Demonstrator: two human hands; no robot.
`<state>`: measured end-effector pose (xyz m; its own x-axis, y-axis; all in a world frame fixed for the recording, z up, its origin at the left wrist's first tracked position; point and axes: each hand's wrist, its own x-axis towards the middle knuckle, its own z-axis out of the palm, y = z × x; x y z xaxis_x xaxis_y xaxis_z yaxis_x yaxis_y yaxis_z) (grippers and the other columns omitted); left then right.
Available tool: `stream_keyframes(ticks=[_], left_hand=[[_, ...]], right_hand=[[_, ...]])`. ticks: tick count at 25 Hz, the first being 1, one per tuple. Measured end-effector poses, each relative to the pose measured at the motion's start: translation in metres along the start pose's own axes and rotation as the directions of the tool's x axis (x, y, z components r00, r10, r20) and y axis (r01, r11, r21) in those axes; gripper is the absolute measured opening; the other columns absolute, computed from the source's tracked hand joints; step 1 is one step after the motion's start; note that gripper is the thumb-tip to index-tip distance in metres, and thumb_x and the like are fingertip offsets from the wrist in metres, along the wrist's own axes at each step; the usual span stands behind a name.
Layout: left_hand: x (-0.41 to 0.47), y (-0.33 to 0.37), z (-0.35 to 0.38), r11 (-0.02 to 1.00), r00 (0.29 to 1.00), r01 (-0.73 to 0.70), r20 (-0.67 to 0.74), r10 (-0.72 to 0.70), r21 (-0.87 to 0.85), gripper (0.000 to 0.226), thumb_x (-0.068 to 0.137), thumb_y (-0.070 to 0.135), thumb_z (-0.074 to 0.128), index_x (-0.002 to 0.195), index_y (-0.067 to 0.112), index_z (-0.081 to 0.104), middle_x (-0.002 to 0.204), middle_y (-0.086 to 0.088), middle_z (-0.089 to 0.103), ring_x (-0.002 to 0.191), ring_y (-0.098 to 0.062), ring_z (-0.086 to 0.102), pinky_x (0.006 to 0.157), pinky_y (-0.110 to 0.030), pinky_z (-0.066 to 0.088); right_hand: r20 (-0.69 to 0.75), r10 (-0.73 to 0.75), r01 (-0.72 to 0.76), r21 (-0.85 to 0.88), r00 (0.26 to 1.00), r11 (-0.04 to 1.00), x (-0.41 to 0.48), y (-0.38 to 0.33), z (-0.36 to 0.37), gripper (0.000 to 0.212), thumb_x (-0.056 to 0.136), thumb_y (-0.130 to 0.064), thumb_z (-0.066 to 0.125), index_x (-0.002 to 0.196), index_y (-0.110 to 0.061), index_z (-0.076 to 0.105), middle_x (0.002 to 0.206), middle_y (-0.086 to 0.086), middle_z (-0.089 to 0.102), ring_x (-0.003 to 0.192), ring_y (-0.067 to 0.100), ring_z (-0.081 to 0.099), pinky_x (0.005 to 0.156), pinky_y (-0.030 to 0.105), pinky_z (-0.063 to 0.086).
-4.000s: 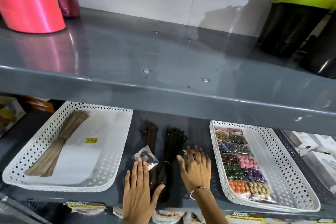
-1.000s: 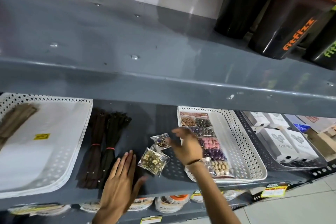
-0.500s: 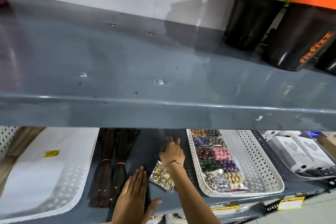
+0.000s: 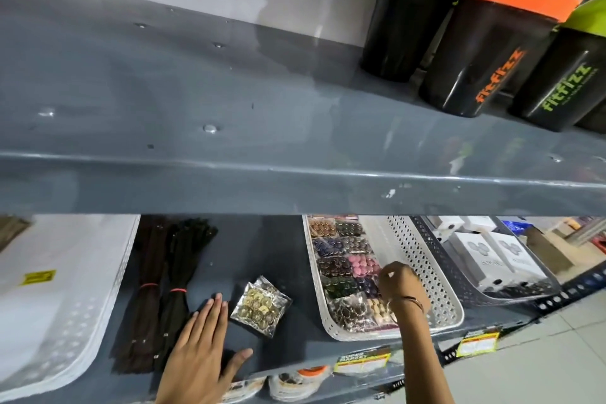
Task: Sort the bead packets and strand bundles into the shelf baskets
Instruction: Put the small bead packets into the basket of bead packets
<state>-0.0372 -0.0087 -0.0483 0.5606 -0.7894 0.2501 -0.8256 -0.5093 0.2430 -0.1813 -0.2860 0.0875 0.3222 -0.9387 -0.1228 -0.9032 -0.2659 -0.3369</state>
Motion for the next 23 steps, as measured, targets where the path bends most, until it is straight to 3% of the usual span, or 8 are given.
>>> stream_keyframes(ticks=[2, 5, 9, 12, 14, 17, 20, 23], left_hand=[[0.001, 0.0, -0.002, 1.0, 1.0, 0.013, 0.012, -0.014, 0.029, 0.088, 0.087, 0.069, 0.022, 0.142, 0.0, 0.021, 0.153, -0.011, 0.018, 0.142, -0.015, 0.003, 0.111, -0.033, 0.011], [0.0, 0.001, -0.002, 0.998, 0.999, 0.033, 0.024, -0.034, 0.057, 0.087, 0.088, 0.068, 0.022, 0.133, -0.005, 0.039, 0.143, -0.017, 0.037, 0.141, -0.014, 0.002, 0.111, -0.033, 0.012], [-0.002, 0.002, 0.001, 0.998, 0.999, 0.024, 0.022, -0.025, 0.05, 0.087, 0.088, 0.067, 0.021, 0.131, -0.006, 0.04, 0.141, -0.017, 0.04, 0.141, -0.013, 0.003, 0.111, -0.034, 0.013], [-0.002, 0.002, 0.001, 0.998, 0.999, 0.027, 0.017, -0.027, 0.052, 0.088, 0.087, 0.067, 0.022, 0.131, -0.007, 0.04, 0.141, -0.018, 0.04, 0.141, -0.012, 0.002, 0.111, -0.034, 0.012], [-0.002, 0.001, -0.001, 0.998, 0.999, 0.028, 0.03, -0.03, 0.051, 0.088, 0.087, 0.067, 0.021, 0.132, -0.007, 0.039, 0.141, -0.018, 0.039, 0.141, -0.013, 0.003, 0.111, -0.034, 0.012], [-0.003, 0.001, -0.002, 0.997, 0.998, 0.032, 0.05, -0.036, 0.07, 0.087, 0.088, 0.067, 0.022, 0.133, -0.006, 0.037, 0.143, -0.017, 0.037, 0.141, -0.014, 0.004, 0.111, -0.035, 0.014], [-0.003, -0.001, -0.001, 0.996, 0.998, 0.031, 0.055, -0.036, 0.087, 0.086, 0.088, 0.067, 0.022, 0.134, -0.004, 0.037, 0.144, -0.017, 0.036, 0.141, -0.015, 0.006, 0.111, -0.036, 0.014], [-0.003, 0.0, -0.001, 0.995, 0.998, 0.031, 0.052, -0.036, 0.095, 0.086, 0.088, 0.067, 0.021, 0.134, -0.004, 0.038, 0.143, -0.017, 0.037, 0.14, -0.016, 0.009, 0.111, -0.035, 0.013]], right_hand=[[0.002, 0.014, -0.014, 0.046, 1.0, 0.999, 0.008, 0.005, 0.004, 0.031, 0.087, -0.03, 0.058, 0.111, -0.01, 0.061, 0.113, 0.017, 0.064, 0.098, 0.029, 0.061, 0.088, 0.035, 0.05], [0.133, 0.039, -0.044, 0.036, 0.99, 0.998, 0.019, 0.018, -0.002, 0.041, 0.082, -0.033, 0.064, 0.117, -0.012, 0.056, 0.122, 0.015, 0.06, 0.11, 0.03, 0.056, 0.097, 0.037, 0.046], [0.315, 0.027, -0.045, 0.051, 0.949, 0.998, 0.032, 0.039, -0.011, 0.042, 0.074, -0.012, 0.073, 0.112, -0.005, 0.057, 0.113, 0.017, 0.064, 0.097, 0.03, 0.061, 0.089, 0.04, 0.051], [0.308, -0.042, 0.029, 0.047, 0.95, 0.998, 0.035, 0.044, -0.011, 0.047, 0.067, -0.005, 0.076, 0.109, -0.01, 0.055, 0.107, 0.013, 0.067, 0.091, 0.024, 0.061, 0.076, 0.035, 0.055], [0.293, -0.141, 0.117, 0.097, 0.946, 0.988, 0.039, 0.045, -0.02, 0.04, 0.07, -0.005, 0.074, 0.103, -0.014, 0.054, 0.098, 0.008, 0.066, 0.089, 0.023, 0.06, 0.07, 0.028, 0.052], [0.461, -0.162, 0.076, 0.2, 0.872, 0.977, 0.042, 0.043, -0.038, 0.013, 0.082, -0.004, 0.061, 0.09, -0.014, 0.058, 0.1, 0.015, 0.06, 0.091, 0.025, 0.055, 0.079, 0.041, 0.05], [0.627, -0.015, -0.004, 0.028, 0.779, 1.0, 0.049, 0.039, -0.035, 0.034, 0.079, -0.009, 0.054, 0.112, 0.0, 0.058, 0.129, 0.014, 0.047, 0.119, 0.033, 0.047, 0.073, 0.033, 0.053], [0.625, -0.033, 0.135, -0.116, 0.78, 0.984, 0.054, 0.03, -0.024, 0.031, 0.083, -0.007, 0.054, 0.113, 0.001, 0.06, 0.128, 0.015, 0.053, 0.109, 0.029, 0.055, 0.07, 0.024, 0.051]])
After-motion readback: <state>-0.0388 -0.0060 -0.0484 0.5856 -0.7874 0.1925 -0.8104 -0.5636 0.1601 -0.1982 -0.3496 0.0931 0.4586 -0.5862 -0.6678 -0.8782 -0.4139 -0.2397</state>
